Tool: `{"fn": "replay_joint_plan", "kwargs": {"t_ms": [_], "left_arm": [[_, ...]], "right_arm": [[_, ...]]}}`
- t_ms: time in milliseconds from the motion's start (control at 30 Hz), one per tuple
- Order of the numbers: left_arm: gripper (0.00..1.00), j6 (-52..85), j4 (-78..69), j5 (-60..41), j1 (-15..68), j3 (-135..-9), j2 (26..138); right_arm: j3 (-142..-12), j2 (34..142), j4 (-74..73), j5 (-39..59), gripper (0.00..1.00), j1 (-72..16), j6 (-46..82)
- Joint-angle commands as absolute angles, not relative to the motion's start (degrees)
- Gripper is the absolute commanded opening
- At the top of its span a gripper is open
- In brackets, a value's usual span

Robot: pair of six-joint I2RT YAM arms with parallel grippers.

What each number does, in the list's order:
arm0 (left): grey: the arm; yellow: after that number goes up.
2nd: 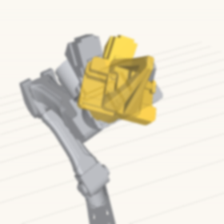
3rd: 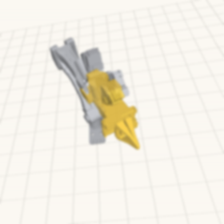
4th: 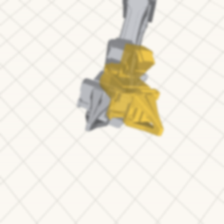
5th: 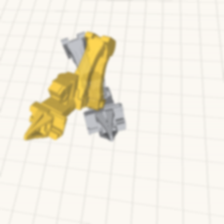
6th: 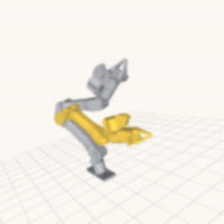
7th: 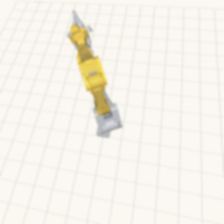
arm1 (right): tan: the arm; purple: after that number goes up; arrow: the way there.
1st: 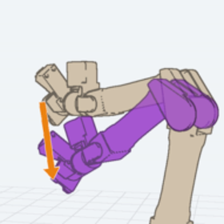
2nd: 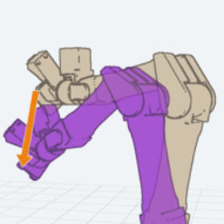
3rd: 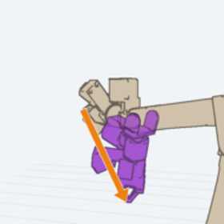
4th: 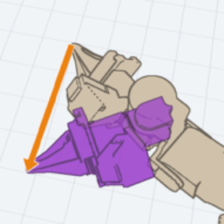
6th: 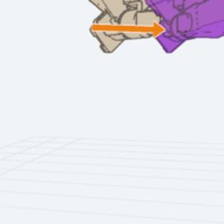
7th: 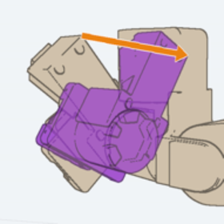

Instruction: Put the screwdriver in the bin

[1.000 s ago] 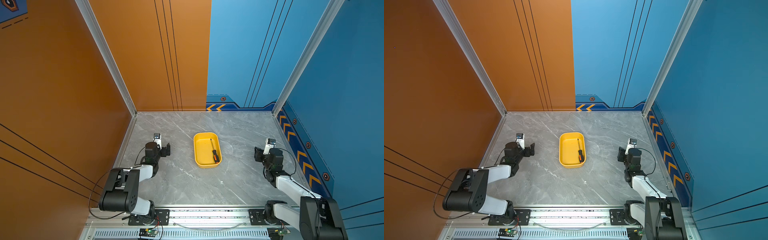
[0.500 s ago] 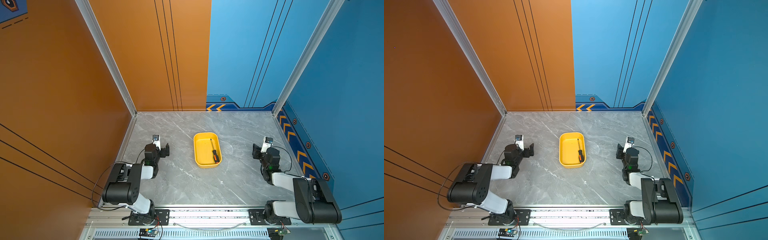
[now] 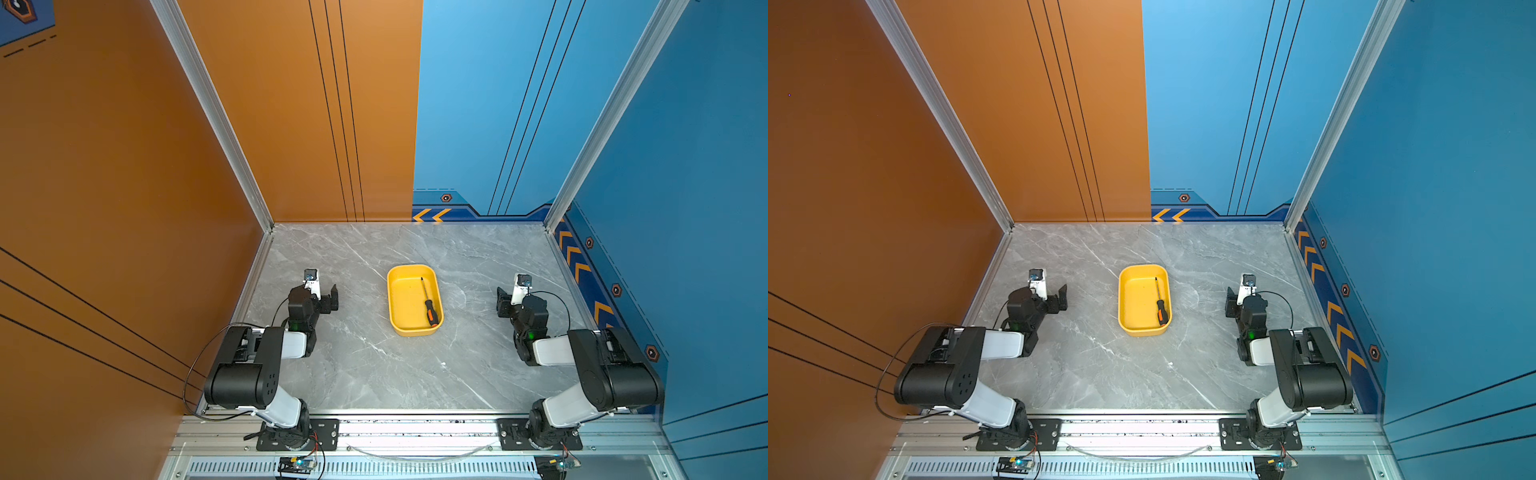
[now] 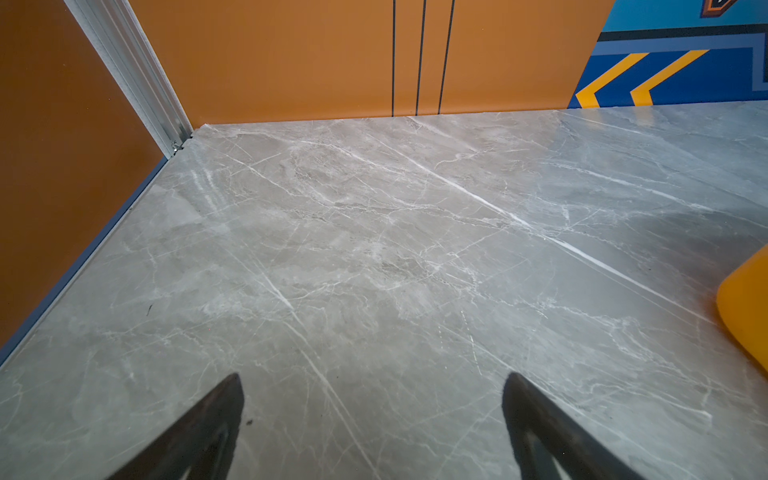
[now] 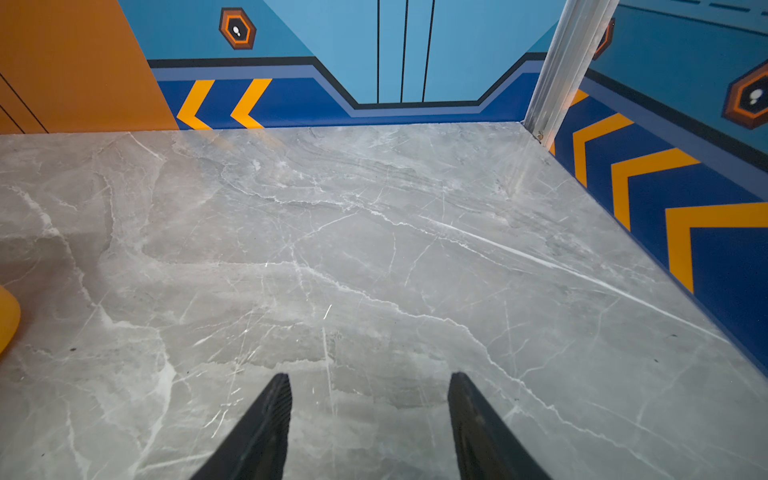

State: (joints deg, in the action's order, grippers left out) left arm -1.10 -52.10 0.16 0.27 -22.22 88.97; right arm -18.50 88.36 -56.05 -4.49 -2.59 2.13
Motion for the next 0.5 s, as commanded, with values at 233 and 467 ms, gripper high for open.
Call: {"fn": "replay_joint_plan", "kwargs": {"t_ms": [233, 467], "left_arm": [[0.98, -0.9, -53.0, -2.1, -0.8, -21.8, 89.7], [0.98, -1.0, -52.9, -2.0, -0.8, -21.9, 89.7]], "right_arm": [[-21.5, 88.8, -52.0, -1.7, 0.68, -0.1, 3.6], [-21.4, 88.7, -52.1, -1.7, 0.8, -0.1, 3.6]]}}
